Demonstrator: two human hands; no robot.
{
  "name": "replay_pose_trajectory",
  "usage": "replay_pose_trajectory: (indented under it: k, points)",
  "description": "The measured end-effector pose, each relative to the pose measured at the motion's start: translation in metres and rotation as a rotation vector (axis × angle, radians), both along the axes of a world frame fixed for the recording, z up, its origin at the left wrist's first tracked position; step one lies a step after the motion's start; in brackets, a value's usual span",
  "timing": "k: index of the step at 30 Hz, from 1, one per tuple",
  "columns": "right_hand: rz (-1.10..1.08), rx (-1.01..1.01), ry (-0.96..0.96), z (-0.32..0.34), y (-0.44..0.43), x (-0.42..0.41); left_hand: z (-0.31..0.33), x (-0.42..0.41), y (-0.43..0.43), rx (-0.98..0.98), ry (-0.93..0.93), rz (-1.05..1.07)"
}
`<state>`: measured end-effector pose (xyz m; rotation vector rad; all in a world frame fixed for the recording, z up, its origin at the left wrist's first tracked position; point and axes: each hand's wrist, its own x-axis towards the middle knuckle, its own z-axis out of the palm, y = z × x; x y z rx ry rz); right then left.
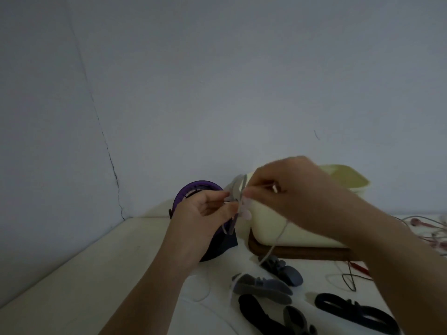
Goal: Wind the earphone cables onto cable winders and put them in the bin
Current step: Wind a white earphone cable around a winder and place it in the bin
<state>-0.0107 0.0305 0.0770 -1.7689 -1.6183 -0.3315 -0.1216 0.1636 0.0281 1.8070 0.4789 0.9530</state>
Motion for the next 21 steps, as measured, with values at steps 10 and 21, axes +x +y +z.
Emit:
replay_pose_trajectory:
  k: [10,21]
  points:
    - [0.178,0.242,0.359,-0.002,-0.008,0.031,0.009,-0.004,-0.014,0.023,-0.011,-0.211]
    - [0.196,0.361,0.438,-0.007,0.002,0.029,0.012,-0.009,-0.015,-0.033,0.043,-0.263]
